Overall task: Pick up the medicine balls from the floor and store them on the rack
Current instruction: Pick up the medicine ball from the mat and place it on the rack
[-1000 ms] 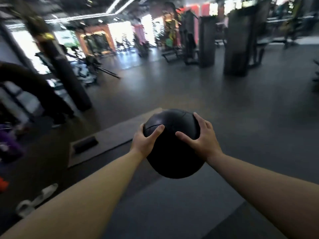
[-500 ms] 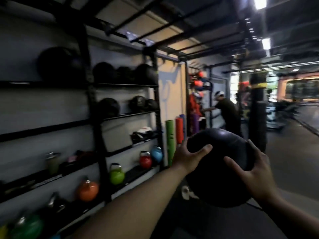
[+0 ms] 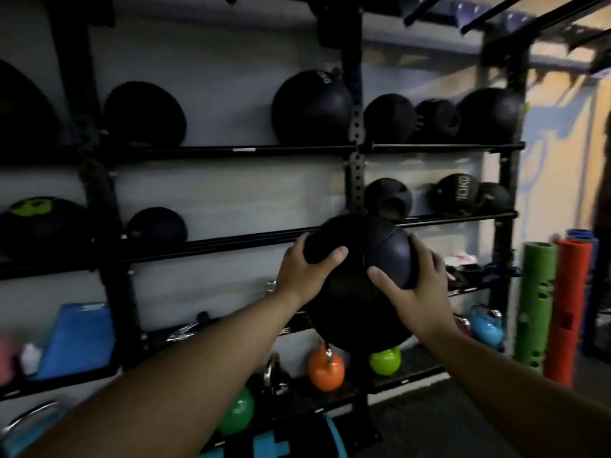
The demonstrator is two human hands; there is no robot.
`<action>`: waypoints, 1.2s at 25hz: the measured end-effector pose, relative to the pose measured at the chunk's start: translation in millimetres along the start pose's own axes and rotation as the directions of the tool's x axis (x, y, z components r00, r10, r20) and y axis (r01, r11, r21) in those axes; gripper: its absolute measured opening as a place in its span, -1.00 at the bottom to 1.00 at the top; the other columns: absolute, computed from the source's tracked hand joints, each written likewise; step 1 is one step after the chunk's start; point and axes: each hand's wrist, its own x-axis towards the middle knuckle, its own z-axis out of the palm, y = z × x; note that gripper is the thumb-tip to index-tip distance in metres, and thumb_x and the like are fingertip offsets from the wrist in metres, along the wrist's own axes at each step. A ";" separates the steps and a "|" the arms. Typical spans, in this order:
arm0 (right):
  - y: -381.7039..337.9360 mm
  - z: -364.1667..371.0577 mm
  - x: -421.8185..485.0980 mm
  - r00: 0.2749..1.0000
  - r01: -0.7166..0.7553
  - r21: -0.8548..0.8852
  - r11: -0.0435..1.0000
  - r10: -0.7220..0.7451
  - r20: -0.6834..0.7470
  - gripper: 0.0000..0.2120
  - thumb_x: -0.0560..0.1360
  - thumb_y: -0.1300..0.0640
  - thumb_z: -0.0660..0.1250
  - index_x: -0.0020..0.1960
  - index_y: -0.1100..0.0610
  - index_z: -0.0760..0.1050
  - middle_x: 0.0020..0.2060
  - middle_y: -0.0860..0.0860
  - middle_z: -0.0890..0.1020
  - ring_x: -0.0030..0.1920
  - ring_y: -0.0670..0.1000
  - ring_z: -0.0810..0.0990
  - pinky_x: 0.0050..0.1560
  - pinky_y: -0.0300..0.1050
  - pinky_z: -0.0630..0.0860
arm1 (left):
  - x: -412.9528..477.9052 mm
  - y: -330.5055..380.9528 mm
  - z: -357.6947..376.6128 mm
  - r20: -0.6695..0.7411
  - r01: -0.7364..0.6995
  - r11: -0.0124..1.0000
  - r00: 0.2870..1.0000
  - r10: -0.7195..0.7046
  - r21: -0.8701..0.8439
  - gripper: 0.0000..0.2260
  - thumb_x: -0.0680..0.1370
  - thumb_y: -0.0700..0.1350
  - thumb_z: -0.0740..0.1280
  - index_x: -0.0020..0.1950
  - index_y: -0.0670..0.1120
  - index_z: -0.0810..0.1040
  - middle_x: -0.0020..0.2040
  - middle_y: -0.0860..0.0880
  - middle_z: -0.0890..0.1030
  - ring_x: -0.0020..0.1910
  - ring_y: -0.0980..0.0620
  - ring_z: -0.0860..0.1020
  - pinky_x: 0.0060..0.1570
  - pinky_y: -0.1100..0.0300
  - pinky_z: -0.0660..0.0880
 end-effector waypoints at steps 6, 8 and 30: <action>17.9 168.7 102.1 0.981 -0.039 0.164 0.986 0.006 0.193 0.14 0.14 -0.66 0.38 0.61 -0.28 0.11 0.53 -0.02 0.25 0.56 0.17 0.27 0.50 0.25 0.33 | 117.4 -72.0 -84.7 -0.119 0.072 0.995 0.991 -0.063 0.072 -0.19 0.26 0.56 0.43 0.34 0.09 0.57 0.23 0.07 0.69 0.20 0.06 0.67 0.22 0.05 0.61; 18.7 209.3 132.8 0.976 -0.019 0.186 0.982 -0.023 0.217 0.13 0.16 -0.64 0.38 0.61 -0.29 0.11 0.54 -0.03 0.22 0.56 0.19 0.25 0.48 0.29 0.34 | 149.2 -85.5 -102.9 -0.158 0.062 0.994 0.986 -0.047 0.091 -0.22 0.27 0.51 0.44 0.33 0.06 0.57 0.20 0.10 0.69 0.18 0.09 0.66 0.16 0.12 0.60; 98.8 758.5 411.8 0.923 0.139 0.177 0.974 -0.192 0.333 -0.08 0.34 -0.60 0.18 0.60 -0.22 0.22 0.54 0.01 0.34 0.50 0.19 0.32 0.44 0.20 0.37 | 555.6 -403.5 -277.7 -0.389 0.096 0.799 0.903 0.181 0.594 -0.22 0.51 0.44 0.09 0.66 0.09 0.35 0.64 -0.05 0.36 0.60 -0.13 0.33 0.54 -0.02 0.29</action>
